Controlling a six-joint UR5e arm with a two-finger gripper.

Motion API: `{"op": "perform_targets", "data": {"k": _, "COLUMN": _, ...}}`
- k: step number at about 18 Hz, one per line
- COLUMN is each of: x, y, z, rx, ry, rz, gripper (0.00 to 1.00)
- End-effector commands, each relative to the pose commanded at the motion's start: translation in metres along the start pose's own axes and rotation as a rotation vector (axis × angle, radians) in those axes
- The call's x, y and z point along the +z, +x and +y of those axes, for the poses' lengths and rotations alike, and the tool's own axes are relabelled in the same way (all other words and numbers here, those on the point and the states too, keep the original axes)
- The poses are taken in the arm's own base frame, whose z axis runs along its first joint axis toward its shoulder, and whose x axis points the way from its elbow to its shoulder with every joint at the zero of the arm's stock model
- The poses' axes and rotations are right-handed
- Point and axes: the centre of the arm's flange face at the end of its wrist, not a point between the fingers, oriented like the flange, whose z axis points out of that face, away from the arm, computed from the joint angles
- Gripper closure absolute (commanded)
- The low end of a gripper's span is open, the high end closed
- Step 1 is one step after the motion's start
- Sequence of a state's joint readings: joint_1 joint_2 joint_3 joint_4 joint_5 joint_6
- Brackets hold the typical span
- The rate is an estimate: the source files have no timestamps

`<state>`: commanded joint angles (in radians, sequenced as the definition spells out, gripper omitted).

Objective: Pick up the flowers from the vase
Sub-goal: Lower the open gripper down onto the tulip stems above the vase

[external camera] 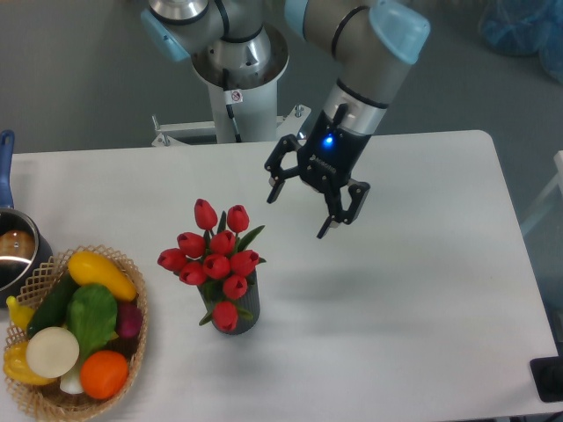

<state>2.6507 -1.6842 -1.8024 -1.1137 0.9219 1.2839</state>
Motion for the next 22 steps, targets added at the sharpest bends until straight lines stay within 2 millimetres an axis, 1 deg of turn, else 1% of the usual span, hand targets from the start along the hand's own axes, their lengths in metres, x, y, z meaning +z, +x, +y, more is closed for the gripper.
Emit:
{"op": "perform_targets", "data": {"k": 6, "x": 0.014, "y": 0.005, "z": 0.005, "rx": 0.023, "ry": 0.101, "rz": 0.054, "gripper": 0.0}}
{"op": "perform_targets", "data": {"k": 10, "x": 0.017, "y": 0.006, "z": 0.002, "rx": 0.021, "ry": 0.145, "rz": 0.073, "gripper": 0.0}}
{"op": "perform_targets", "data": {"k": 12, "x": 0.028, "y": 0.004, "z": 0.006, "rx": 0.009, "ry": 0.146, "rz": 0.094, "gripper": 0.0}}
{"op": "perform_targets", "data": {"k": 19, "x": 0.054, "y": 0.012, "z": -0.002, "rx": 0.021, "ry": 0.159, "rz": 0.145, "gripper": 0.0}}
{"op": "perform_targets", "data": {"k": 22, "x": 0.056, "y": 0.015, "z": -0.007, "rx": 0.025, "ry": 0.179, "rz": 0.157, "gripper": 0.0}}
